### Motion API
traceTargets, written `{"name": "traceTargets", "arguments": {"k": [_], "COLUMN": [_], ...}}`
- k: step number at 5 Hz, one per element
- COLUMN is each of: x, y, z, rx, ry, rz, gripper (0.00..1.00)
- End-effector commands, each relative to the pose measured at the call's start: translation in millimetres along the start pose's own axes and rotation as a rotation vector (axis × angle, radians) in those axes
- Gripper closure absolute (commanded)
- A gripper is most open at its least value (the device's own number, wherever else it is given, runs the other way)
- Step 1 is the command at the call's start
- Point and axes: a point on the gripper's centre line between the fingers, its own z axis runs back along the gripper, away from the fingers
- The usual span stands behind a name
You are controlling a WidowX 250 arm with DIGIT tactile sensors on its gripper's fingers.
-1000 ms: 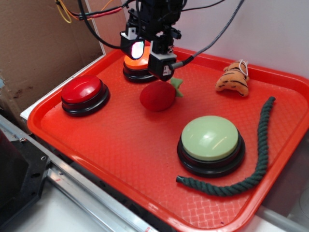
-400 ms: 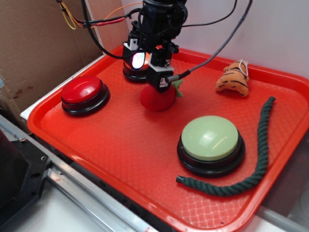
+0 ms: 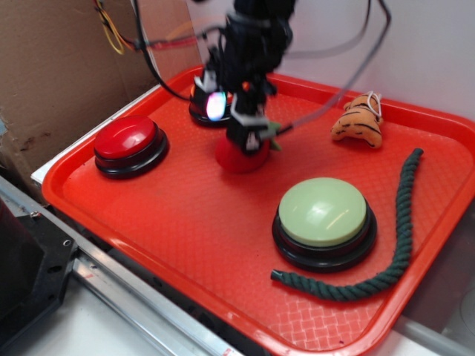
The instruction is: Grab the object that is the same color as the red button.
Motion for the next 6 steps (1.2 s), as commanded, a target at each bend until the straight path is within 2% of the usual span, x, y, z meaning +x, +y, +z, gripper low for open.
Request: {"name": "traceTargets", "arguments": {"k": [1,2,3,4,5,6], "x": [12.9,14.4,12.5,0.3,-28.4,-73.0], "y": [-17.8,-13.1,-15.6,-19.7,-26.6,-26.3], "z": [-20.6,-20.4,-9.7,24.9,67.5,101.0], "rx": [-0.043,-0.031,-0.011,0.016,-0.003,-0.076], "ry": [0.018,0.032,0.016,-0.075,-0.263,-0.331], "rz": [-0.034,-0.005,0.001,0.051,0.238,0.323], "gripper": [0.0,1.0,1.0,1.0,1.0,1.0]}}
